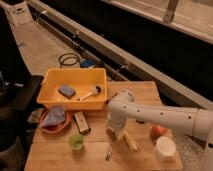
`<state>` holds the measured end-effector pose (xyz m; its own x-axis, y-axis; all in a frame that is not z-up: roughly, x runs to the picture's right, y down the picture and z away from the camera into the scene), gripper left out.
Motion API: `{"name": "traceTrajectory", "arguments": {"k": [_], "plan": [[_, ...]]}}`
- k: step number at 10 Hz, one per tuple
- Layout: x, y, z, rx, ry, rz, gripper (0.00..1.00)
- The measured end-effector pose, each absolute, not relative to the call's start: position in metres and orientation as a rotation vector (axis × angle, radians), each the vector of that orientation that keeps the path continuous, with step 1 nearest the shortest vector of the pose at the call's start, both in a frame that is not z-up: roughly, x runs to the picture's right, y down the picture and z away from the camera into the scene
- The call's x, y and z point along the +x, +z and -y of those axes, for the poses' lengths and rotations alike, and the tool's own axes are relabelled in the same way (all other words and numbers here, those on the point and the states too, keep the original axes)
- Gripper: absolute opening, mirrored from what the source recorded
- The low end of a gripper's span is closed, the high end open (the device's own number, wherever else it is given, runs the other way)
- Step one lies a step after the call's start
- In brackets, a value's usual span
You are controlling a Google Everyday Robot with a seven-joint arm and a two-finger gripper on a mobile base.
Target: Place fork in plastic cup
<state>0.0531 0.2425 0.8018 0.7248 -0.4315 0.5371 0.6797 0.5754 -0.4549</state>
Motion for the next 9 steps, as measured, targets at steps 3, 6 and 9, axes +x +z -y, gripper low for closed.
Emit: {"name": "traceTrajectory", "arguments": {"k": [3,6,9], "plan": [[0.070,0.809,-0.245,-0.705,-0.630,0.392,0.57],[0.071,0.813,-0.244,-0.689,-0.611,0.387,0.25],[0.070,0.812,-0.241,-0.671,-0.607,0.370,0.01]]}}
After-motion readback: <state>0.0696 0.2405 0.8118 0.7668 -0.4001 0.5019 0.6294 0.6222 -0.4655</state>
